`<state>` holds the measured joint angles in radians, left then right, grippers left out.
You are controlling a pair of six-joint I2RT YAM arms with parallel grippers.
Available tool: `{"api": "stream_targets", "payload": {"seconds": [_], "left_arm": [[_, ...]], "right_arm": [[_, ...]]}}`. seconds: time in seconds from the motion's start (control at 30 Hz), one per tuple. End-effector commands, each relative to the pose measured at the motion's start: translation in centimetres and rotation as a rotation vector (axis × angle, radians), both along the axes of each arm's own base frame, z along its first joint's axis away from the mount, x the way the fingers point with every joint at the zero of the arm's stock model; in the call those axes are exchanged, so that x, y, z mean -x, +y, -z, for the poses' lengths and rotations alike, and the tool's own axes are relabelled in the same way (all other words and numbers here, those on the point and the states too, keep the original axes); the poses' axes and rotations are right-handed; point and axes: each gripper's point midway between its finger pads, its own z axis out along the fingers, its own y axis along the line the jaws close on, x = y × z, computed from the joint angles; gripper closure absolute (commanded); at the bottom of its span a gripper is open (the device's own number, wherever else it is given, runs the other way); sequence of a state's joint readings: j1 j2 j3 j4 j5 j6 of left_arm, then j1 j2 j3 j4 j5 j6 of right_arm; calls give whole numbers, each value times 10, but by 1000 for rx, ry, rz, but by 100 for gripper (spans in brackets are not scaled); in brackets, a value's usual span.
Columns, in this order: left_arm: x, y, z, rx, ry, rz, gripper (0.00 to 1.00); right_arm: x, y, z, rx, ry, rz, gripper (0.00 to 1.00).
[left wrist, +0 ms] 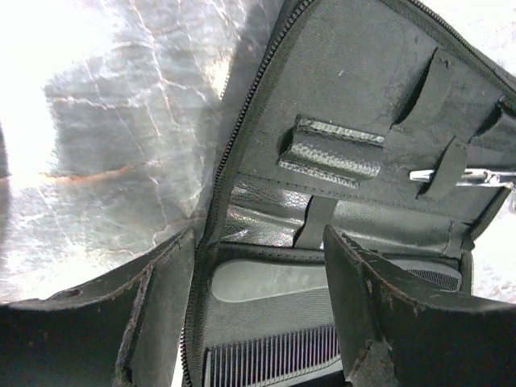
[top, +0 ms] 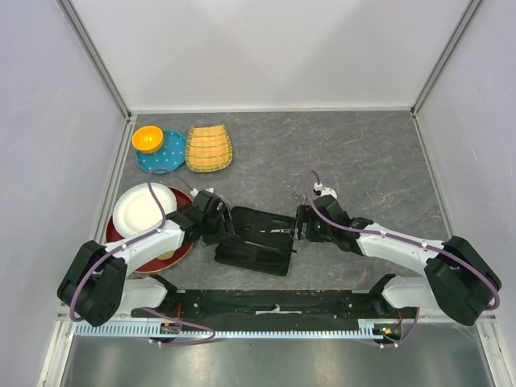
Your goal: Sort the hair-cutting tools
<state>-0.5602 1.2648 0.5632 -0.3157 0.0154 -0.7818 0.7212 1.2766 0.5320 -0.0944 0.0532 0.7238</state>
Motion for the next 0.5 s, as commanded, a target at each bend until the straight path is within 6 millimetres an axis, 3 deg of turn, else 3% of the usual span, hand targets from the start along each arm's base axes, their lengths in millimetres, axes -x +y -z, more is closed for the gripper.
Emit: {"api": "stream_targets", "payload": {"seconds": [0.0, 0.17, 0.37, 0.47], "left_arm": [[19, -14, -5, 107, 49, 20, 29], [23, -17, -14, 140, 26, 45, 29], [27, -26, -18, 182, 21, 102, 30], [29, -28, -15, 190, 26, 117, 30]], "right_arm": [[-17, -17, -20, 31, -66, 104, 16], [-21, -33, -28, 44, -72, 212, 19], [-21, -28, -34, 19, -49, 224, 41], [-19, -23, -28, 34, -20, 188, 53]]}}
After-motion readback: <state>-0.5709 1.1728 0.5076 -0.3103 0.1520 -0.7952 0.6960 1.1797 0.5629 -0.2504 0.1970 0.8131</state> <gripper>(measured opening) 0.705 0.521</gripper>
